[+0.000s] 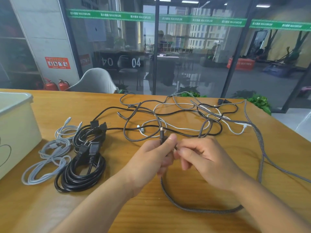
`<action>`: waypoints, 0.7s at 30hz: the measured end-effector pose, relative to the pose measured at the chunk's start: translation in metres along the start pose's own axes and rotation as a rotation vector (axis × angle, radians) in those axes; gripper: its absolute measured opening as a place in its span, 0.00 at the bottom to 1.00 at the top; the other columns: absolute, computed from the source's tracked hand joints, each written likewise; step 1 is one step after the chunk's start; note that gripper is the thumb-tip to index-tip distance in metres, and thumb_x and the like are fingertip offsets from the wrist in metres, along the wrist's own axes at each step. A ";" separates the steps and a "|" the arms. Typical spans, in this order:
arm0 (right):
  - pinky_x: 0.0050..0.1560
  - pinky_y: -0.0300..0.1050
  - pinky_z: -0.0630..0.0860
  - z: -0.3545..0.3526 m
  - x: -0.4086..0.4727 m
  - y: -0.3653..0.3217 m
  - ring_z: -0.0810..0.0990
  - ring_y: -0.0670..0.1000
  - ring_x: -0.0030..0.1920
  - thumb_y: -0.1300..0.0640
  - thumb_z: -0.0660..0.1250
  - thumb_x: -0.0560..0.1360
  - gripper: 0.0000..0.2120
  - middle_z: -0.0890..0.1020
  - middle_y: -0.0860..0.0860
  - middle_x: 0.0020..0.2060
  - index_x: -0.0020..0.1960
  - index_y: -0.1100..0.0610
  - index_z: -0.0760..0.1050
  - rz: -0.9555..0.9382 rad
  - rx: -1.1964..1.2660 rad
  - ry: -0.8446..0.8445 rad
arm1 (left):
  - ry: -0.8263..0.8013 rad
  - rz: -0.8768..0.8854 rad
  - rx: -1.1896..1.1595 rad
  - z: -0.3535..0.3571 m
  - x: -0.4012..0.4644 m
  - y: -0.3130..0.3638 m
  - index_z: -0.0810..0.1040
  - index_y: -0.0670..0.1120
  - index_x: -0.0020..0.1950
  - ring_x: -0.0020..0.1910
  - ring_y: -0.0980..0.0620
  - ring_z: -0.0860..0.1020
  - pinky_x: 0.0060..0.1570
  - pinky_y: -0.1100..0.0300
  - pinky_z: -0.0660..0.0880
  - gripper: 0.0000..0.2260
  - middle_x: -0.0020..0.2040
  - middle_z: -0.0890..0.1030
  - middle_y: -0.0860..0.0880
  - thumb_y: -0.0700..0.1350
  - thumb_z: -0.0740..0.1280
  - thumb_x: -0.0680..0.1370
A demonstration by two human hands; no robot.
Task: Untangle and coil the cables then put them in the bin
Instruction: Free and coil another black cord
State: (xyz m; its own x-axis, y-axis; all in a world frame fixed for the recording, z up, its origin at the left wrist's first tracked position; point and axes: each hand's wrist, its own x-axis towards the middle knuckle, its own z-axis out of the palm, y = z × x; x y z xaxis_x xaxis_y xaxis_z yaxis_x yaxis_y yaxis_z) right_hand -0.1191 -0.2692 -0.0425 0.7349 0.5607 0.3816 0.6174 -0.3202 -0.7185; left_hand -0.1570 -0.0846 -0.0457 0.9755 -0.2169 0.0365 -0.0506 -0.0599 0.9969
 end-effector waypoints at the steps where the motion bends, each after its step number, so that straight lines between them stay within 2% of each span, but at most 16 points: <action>1: 0.41 0.61 0.77 0.000 0.000 0.000 0.78 0.58 0.34 0.48 0.61 0.79 0.14 0.82 0.50 0.31 0.38 0.49 0.80 0.022 0.014 -0.026 | 0.033 -0.001 0.010 0.002 0.000 -0.001 0.74 0.49 0.37 0.29 0.53 0.64 0.35 0.56 0.63 0.20 0.30 0.65 0.50 0.56 0.59 0.86; 3: 0.45 0.63 0.77 0.001 0.000 0.002 0.79 0.60 0.36 0.49 0.61 0.80 0.16 0.84 0.51 0.32 0.37 0.50 0.81 0.059 0.028 -0.069 | 0.094 -0.010 0.030 0.004 0.001 -0.003 0.79 0.46 0.43 0.29 0.54 0.65 0.35 0.56 0.63 0.17 0.28 0.68 0.54 0.53 0.60 0.86; 5: 0.49 0.62 0.77 0.003 0.000 0.000 0.81 0.60 0.40 0.48 0.61 0.80 0.15 0.85 0.50 0.35 0.38 0.48 0.80 0.079 0.030 -0.115 | 0.171 -0.017 0.031 0.004 0.003 -0.005 0.83 0.43 0.51 0.28 0.54 0.66 0.32 0.59 0.64 0.15 0.27 0.69 0.54 0.49 0.60 0.86; 8: 0.54 0.56 0.78 0.011 0.000 -0.002 0.84 0.51 0.46 0.51 0.62 0.84 0.12 0.86 0.48 0.39 0.43 0.45 0.79 0.122 0.051 -0.181 | 0.296 0.026 0.012 -0.002 0.007 -0.008 0.84 0.45 0.54 0.27 0.53 0.65 0.31 0.60 0.65 0.14 0.29 0.65 0.49 0.46 0.59 0.85; 12: 0.56 0.47 0.79 0.019 0.000 -0.005 0.84 0.45 0.49 0.50 0.60 0.86 0.10 0.87 0.45 0.43 0.50 0.45 0.79 0.146 0.028 -0.195 | 0.405 0.134 0.012 -0.008 0.008 -0.008 0.86 0.49 0.53 0.30 0.51 0.63 0.31 0.54 0.60 0.15 0.30 0.63 0.48 0.46 0.58 0.85; 16: 0.44 0.47 0.75 0.011 0.004 0.011 0.80 0.48 0.41 0.45 0.60 0.85 0.12 0.84 0.45 0.41 0.49 0.46 0.79 0.153 -0.154 -0.153 | 0.449 0.168 -0.043 -0.013 0.009 -0.006 0.84 0.44 0.51 0.31 0.50 0.61 0.34 0.47 0.55 0.16 0.31 0.64 0.47 0.44 0.58 0.85; 18: 0.48 0.43 0.74 0.004 0.006 0.025 0.78 0.43 0.46 0.42 0.62 0.84 0.10 0.82 0.42 0.44 0.49 0.43 0.78 0.158 -0.282 -0.119 | 0.443 0.156 -0.051 -0.012 0.009 -0.006 0.83 0.43 0.46 0.30 0.50 0.61 0.35 0.46 0.55 0.16 0.29 0.64 0.48 0.43 0.58 0.85; 21: 0.59 0.40 0.71 -0.009 0.008 0.046 0.73 0.37 0.57 0.41 0.64 0.81 0.06 0.78 0.38 0.51 0.51 0.41 0.78 0.220 -0.422 -0.075 | 0.423 0.127 -0.058 -0.009 0.008 -0.005 0.79 0.42 0.40 0.30 0.49 0.60 0.37 0.44 0.54 0.16 0.29 0.65 0.47 0.42 0.58 0.84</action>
State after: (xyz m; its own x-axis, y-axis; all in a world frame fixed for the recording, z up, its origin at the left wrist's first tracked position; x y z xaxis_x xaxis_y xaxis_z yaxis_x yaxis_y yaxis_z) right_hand -0.0820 -0.2865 -0.0674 0.8482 0.4933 0.1929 0.5208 -0.7105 -0.4731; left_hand -0.1469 -0.0771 -0.0493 0.9648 0.1994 0.1715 -0.1749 -0.0006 0.9846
